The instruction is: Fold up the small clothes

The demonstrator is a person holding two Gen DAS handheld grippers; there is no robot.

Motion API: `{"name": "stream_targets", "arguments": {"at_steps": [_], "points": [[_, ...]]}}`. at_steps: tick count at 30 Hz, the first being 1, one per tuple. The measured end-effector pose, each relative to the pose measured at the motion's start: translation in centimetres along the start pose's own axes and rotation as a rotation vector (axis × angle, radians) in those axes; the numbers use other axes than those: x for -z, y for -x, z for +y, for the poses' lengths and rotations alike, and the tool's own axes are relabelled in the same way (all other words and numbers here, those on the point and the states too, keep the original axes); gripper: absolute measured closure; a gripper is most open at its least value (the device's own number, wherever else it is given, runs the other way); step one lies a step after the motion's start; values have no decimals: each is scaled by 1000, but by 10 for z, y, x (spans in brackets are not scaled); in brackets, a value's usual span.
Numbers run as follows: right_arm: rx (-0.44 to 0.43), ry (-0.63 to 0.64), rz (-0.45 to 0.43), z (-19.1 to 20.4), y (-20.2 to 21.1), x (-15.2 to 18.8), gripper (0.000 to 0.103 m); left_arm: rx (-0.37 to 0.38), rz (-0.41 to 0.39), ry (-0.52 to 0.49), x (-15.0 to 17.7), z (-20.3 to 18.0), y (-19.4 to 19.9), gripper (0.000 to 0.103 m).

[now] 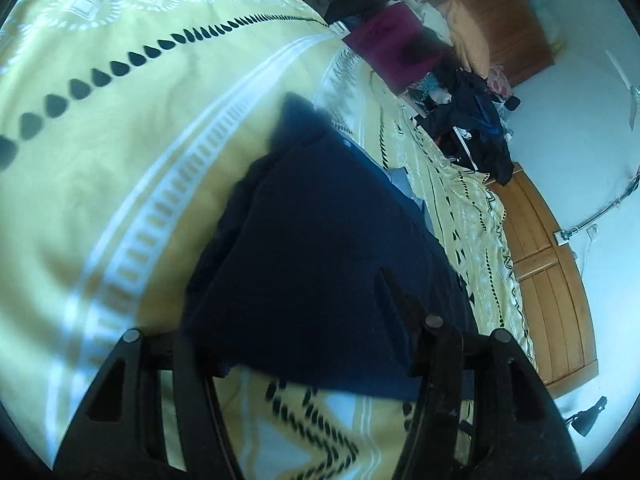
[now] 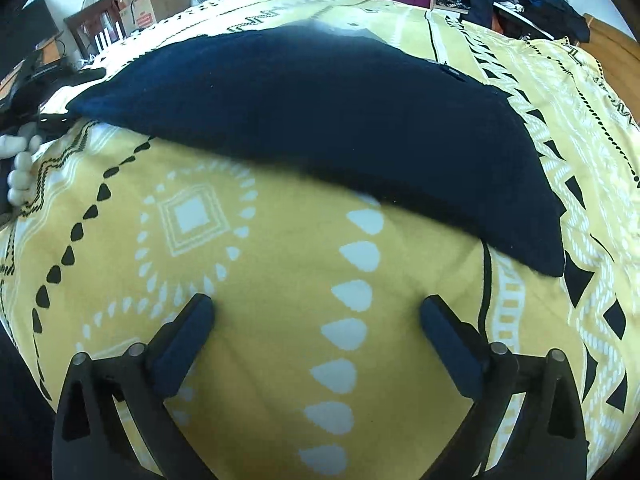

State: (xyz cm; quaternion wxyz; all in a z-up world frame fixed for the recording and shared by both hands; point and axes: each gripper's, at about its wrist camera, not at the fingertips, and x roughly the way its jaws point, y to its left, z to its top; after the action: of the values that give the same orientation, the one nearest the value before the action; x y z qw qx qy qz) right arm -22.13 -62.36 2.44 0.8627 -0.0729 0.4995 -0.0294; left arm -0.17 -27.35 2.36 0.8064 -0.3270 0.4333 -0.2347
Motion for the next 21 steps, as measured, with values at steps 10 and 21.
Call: {"name": "stream_targets", "arguments": {"at_steps": [10,21], "points": [[-65,-36,15,-3,-12,-4,0,67,-19,22,1,5,-2,21],[-58,-30,-6,-3,-12,-4,0,-49,-43,78,9,14,4,99]]}}
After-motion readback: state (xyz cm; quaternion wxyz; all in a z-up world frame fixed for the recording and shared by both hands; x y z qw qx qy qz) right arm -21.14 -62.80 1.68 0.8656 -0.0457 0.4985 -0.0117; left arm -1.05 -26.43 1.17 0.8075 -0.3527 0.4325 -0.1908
